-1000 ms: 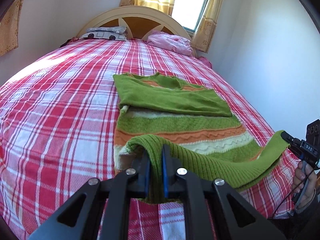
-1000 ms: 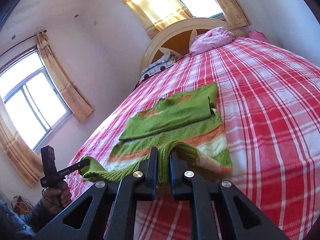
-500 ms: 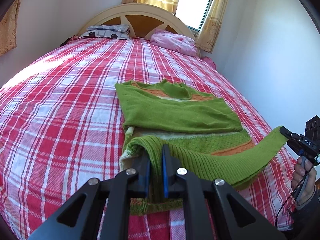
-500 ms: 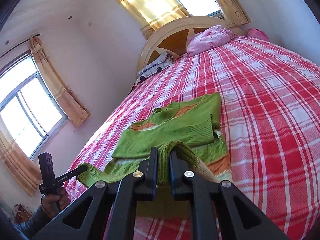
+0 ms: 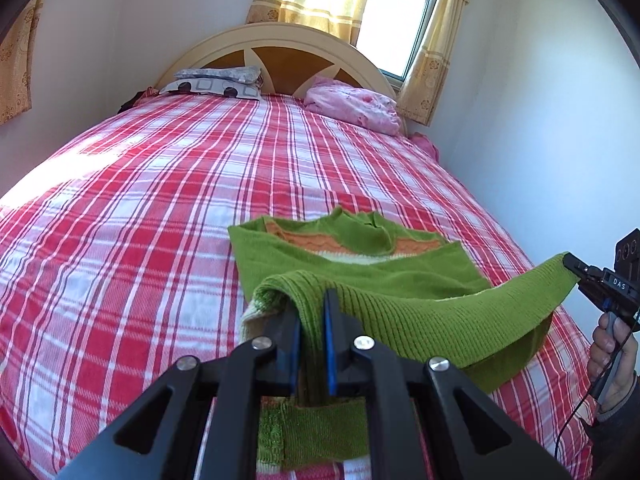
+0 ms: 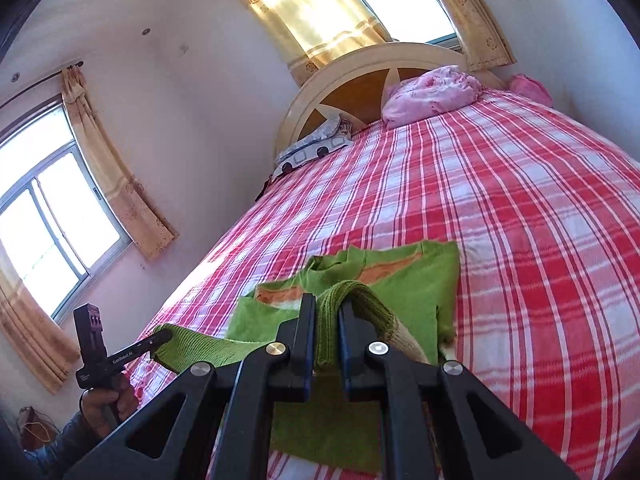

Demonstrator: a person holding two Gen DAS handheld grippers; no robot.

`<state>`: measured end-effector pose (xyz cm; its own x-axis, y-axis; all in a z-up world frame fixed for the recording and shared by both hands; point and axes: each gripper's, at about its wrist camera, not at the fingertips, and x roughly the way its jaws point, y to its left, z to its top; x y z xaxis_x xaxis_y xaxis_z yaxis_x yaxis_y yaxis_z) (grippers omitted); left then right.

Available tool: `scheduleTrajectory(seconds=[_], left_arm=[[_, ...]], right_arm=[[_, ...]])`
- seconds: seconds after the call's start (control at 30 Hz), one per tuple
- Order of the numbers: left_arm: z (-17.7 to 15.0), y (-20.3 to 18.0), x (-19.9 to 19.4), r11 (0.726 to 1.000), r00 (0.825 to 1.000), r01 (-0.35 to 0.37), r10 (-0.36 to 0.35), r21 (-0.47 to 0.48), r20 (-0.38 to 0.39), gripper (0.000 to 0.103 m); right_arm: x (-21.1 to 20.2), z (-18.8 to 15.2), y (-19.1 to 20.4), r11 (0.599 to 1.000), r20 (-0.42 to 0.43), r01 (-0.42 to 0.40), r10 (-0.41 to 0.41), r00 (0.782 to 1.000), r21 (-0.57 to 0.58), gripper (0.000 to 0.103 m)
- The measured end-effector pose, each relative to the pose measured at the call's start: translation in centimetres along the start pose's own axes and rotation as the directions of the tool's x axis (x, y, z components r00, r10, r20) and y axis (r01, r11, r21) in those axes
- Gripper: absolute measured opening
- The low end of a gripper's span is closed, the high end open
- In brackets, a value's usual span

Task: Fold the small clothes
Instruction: 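Lift the hem corner with the left tool and fold it toward the collar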

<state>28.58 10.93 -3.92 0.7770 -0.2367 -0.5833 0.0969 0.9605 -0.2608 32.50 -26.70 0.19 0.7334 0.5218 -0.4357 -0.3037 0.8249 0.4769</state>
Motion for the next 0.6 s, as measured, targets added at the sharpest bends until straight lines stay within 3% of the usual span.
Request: scheduleTrajectory(seconds=[0.33,0.6], left_arm=[[4.4,1.1,4.5,0.999,1.0,-0.023,0.023,-0.028,-0.001,0.011],[5.3,2.5,10.3,0.997,0.995,-0.069,0.066,-0.037,-0.071,0.011]], right_arm=[[5.2,4.5,-1.3,1.0,-0.021,0.03,-0.03,0.999,0.006,0.01],[11.4,6.3,-4.4,0.997,-0.105,0.065,-0.06,0.993,0.048,0.01]])
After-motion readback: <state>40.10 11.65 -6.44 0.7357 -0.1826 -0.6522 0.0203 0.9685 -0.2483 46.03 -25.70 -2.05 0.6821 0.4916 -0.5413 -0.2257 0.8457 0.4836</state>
